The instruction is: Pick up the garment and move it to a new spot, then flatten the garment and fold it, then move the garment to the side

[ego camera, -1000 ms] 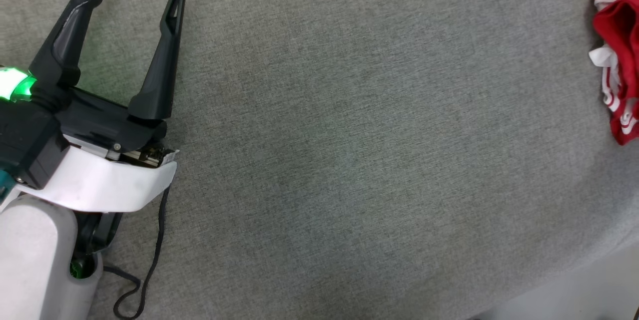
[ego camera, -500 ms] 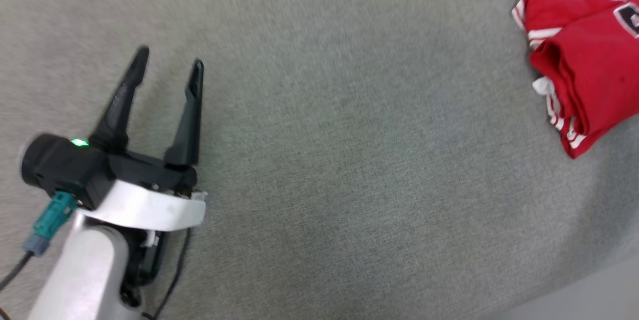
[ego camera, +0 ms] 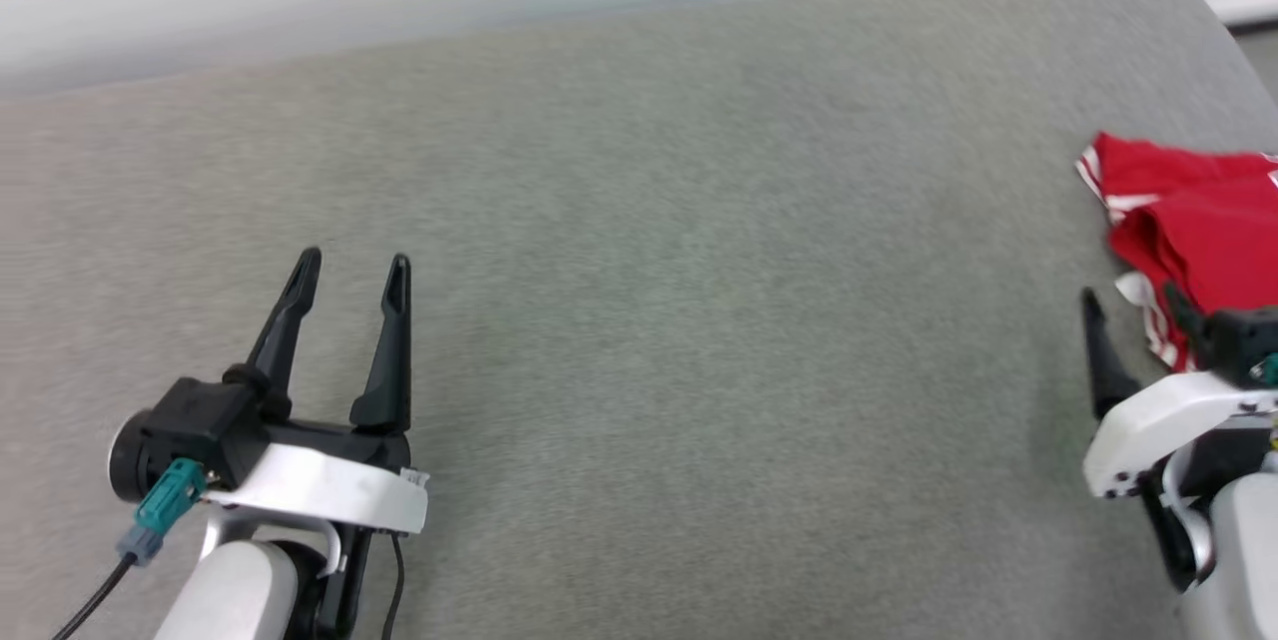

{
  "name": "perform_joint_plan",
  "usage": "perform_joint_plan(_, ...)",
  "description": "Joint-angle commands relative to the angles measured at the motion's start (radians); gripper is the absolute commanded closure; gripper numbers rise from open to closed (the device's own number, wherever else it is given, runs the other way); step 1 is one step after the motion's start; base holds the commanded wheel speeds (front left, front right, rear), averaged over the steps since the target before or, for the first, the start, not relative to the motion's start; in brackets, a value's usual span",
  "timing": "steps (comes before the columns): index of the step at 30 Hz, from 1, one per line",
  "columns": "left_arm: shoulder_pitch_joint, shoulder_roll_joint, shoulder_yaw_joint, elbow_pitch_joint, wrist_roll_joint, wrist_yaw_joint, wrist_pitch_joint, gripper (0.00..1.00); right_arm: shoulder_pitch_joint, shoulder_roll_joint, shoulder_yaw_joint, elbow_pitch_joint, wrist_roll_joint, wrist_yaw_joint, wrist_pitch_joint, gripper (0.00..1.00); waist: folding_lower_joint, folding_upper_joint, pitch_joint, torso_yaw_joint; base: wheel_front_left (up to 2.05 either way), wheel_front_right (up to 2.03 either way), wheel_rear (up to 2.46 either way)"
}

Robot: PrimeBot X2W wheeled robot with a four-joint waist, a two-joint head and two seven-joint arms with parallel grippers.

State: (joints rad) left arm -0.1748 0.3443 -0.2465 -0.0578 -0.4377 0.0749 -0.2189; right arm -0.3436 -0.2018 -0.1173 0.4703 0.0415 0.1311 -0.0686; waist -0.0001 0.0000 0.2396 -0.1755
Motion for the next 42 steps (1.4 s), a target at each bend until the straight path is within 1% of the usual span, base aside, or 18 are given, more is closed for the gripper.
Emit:
perform_joint_plan(1,0.011,-0.002,0.006,0.004,-0.007,0.005,-0.006,0.0,0.019,0.006,0.01,-0.023,0.019,-0.001,0.004,0.0,0.0001,0.0,-0.048,0.056,0.0,0.0,0.0)
perform_joint_plan(6,0.03,-0.011,0.016,0.037,-0.019,0.017,-0.013,0.0,0.079,0.033,0.055,-0.175,0.059,-0.001,-0.017,0.0,0.0001,0.0,-0.071,0.112,0.0,0.0,0.0)
perform_joint_plan(12,0.055,-0.002,0.031,0.071,-0.027,0.022,-0.02,0.0,0.156,0.071,0.054,-0.331,0.049,-0.001,-0.048,0.0,0.0001,0.0,-0.108,0.152,0.0,0.0,0.0)
perform_joint_plan(17,0.096,0.014,0.026,0.09,-0.016,0.03,-0.017,0.0,0.28,0.106,0.038,-0.45,0.033,-0.001,-0.039,0.0,0.0001,0.0,-0.143,0.16,0.0,0.0,0.0)
perform_joint_plan(18,0.126,0.014,0.011,0.098,-0.01,0.031,-0.012,0.0,0.352,0.125,0.029,-0.512,0.028,-0.001,-0.023,0.0,0.0001,0.0,-0.165,0.16,0.0,0.0,0.0)
perform_joint_plan(21,0.151,0.016,0.003,0.105,-0.006,0.035,-0.01,0.0,0.412,0.138,0.024,-0.563,0.03,-0.001,-0.008,0.0,0.0001,0.0,-0.188,0.161,0.0,0.0,0.0)
perform_joint_plan(27,0.191,0.01,-0.002,0.106,-0.019,0.047,-0.006,0.0,0.479,0.15,0.028,-0.62,0.04,-0.001,0.031,0.0,0.0001,0.0,-0.229,0.161,0.0,0.0,0.0)
perform_joint_plan(32,0.207,0.014,-0.005,0.092,-0.012,0.06,-0.002,0.0,0.499,0.152,0.035,-0.645,0.043,-0.001,0.048,0.0,0.0001,0.0,-0.237,0.162,0.0,0.0,0.0)
perform_joint_plan(42,0.2,0.04,-0.001,0.052,0.002,0.079,0.011,0.0,0.505,0.153,0.034,-0.65,0.05,-0.001,0.051,0.0,0.0001,0.0,-0.233,0.164,0.0,0.0,0.0)
